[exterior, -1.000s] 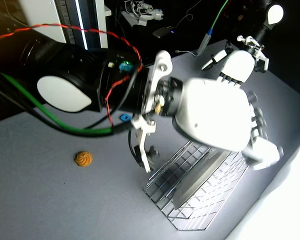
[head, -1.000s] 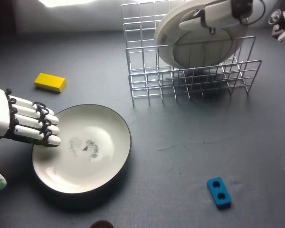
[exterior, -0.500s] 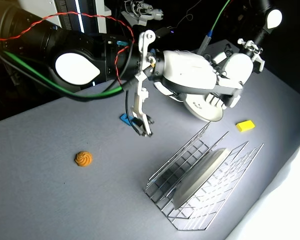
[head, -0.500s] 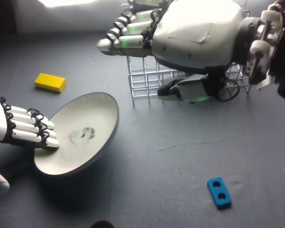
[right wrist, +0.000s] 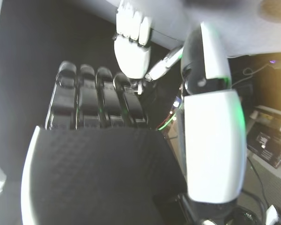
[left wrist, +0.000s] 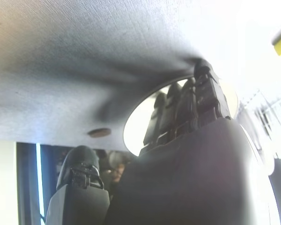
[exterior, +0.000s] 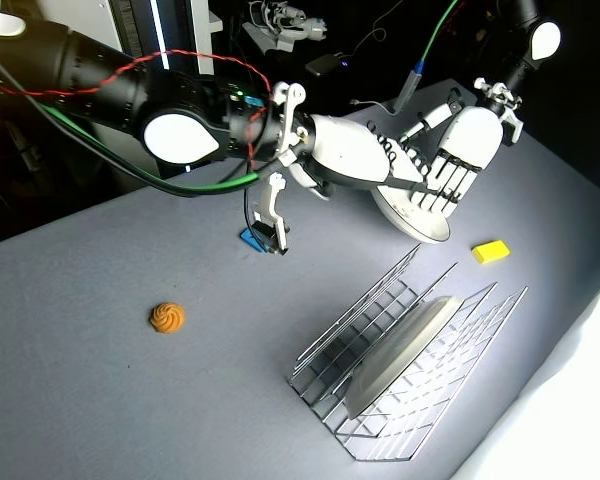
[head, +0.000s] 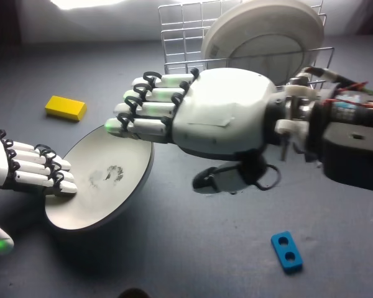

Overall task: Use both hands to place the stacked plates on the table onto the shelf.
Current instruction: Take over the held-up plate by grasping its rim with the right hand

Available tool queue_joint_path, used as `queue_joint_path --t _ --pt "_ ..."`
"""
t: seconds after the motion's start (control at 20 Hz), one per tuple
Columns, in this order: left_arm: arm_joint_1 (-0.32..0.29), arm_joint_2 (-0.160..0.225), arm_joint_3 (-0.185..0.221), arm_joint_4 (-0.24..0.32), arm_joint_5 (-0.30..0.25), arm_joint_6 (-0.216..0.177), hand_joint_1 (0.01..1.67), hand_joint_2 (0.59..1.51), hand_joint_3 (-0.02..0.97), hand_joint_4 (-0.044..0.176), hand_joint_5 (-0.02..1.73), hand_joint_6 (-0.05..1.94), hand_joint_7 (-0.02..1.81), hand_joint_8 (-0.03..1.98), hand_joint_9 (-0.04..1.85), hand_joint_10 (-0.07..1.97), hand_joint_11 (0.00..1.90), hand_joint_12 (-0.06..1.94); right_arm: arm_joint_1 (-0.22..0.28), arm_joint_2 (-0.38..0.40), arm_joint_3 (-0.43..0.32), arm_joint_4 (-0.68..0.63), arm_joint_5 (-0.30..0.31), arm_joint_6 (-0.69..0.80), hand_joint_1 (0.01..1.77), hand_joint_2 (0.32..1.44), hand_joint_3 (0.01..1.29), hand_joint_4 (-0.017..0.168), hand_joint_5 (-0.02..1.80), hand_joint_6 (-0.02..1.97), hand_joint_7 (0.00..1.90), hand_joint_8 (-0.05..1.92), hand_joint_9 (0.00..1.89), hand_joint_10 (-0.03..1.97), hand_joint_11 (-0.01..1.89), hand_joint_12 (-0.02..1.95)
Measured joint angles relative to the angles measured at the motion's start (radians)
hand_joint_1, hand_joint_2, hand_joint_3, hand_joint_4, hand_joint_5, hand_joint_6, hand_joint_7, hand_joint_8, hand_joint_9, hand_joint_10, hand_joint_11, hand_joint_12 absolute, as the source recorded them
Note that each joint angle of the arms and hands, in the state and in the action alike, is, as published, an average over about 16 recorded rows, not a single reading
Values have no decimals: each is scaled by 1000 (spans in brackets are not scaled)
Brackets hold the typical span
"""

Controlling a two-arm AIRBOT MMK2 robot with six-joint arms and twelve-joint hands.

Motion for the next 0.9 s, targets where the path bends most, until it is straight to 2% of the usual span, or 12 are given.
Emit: queue_joint_path --t 0.2,0.55,0.9 --pt "8 0 0 -6 -1 0 14 1167 14 -6 4 9 8 -9 -25 -47 15 19 -3 -79 50 7 -52 -14 1011 1069 16 0 13 37 11 16 17 19 19 40" --pt "12 -1 0 -9 -2 0 14 1162 14 -7 5 8 8 -8 -26 -49 15 17 1 -204 145 11 -113 -43 1045 1084 15 0 17 37 10 16 20 19 20 133" --pt "12 -1 0 -8 -2 0 15 1166 14 -7 5 6 8 -8 -27 -49 16 16 -10 -292 243 11 -138 -55 1083 1094 15 1 25 37 10 16 21 19 16 203"
